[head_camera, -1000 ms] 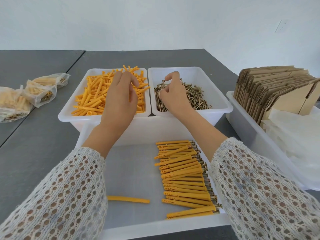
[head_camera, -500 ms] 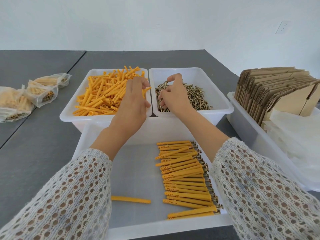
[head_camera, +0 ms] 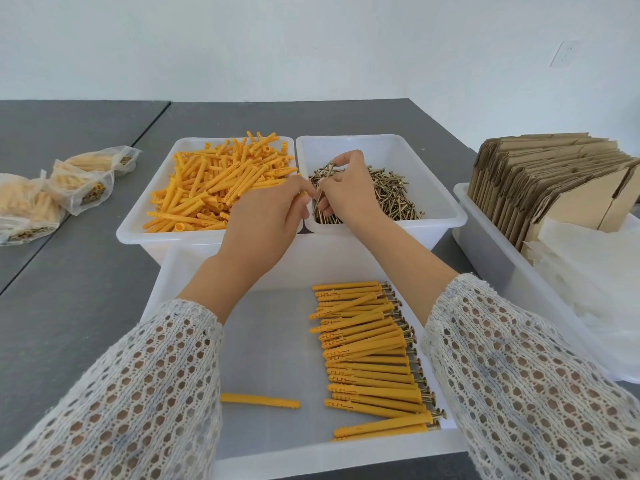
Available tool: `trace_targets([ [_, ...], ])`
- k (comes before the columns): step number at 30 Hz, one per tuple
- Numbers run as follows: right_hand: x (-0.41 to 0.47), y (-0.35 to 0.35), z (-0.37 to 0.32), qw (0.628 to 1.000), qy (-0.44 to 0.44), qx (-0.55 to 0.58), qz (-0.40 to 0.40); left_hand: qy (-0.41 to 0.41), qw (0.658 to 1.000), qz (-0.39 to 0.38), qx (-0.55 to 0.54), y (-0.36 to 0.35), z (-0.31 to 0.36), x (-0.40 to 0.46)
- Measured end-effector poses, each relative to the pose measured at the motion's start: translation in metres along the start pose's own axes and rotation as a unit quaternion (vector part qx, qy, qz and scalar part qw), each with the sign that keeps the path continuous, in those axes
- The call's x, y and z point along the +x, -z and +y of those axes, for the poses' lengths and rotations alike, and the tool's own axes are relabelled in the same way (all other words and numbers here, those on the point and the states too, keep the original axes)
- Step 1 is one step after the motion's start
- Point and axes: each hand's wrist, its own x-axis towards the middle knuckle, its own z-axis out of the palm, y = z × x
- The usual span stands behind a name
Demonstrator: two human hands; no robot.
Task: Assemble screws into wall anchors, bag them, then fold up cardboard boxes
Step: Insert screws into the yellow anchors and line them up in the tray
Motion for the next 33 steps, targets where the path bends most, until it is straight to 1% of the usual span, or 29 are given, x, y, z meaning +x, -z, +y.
trace_targets([
  [8,0.0008,0.0031,-0.0030,0.998,-0.040,0.049,0.015,0.012,0.997,-0.065,0.039,-0.0027,0.0071,-0.0026],
  [10,0.0014,0.0035,-0.0027,0.997,-0.049,0.063,0.015,0.008,0.997,-0.061,0.039,-0.0041,0.0084,-0.0031],
  [16,0.0018,0.0012,-0.0041,0.994,-0.059,0.092,0.017,0.021,0.999,-0.039,-0.013,-0.0042,0.0067,-0.0031],
  [22,0.0009,0.0003,-0.0049,0.995,-0.054,0.085,0.015,0.038,0.998,-0.044,-0.033,-0.0055,0.0037,-0.0029],
  [29,0.0013,0.0009,-0.0043,0.994,-0.054,0.090,0.016,0.033,0.998,-0.050,-0.032,-0.0054,0.0007,-0.0024],
  [33,0.0026,-0.0004,-0.0027,0.995,-0.054,0.079,-0.002,0.030,0.998,-0.058,-0.026,-0.0039,0.0010,-0.0018],
])
